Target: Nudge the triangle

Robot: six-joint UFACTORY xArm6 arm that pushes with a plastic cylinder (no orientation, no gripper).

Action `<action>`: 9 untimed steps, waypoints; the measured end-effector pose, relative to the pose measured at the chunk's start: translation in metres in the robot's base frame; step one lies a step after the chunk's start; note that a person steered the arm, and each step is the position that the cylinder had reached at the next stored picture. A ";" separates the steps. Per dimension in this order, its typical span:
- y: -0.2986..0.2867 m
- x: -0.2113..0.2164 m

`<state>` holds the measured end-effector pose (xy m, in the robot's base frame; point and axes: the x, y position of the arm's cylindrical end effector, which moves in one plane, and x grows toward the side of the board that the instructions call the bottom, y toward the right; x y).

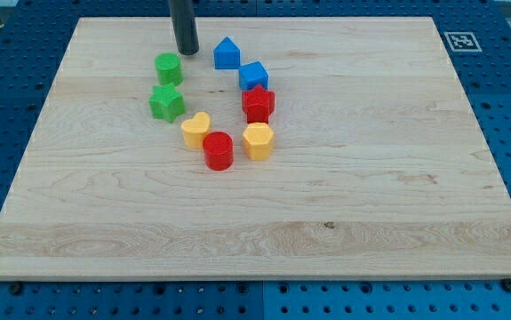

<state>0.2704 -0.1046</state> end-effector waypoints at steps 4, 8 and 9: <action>0.017 0.000; 0.026 0.018; 0.030 0.018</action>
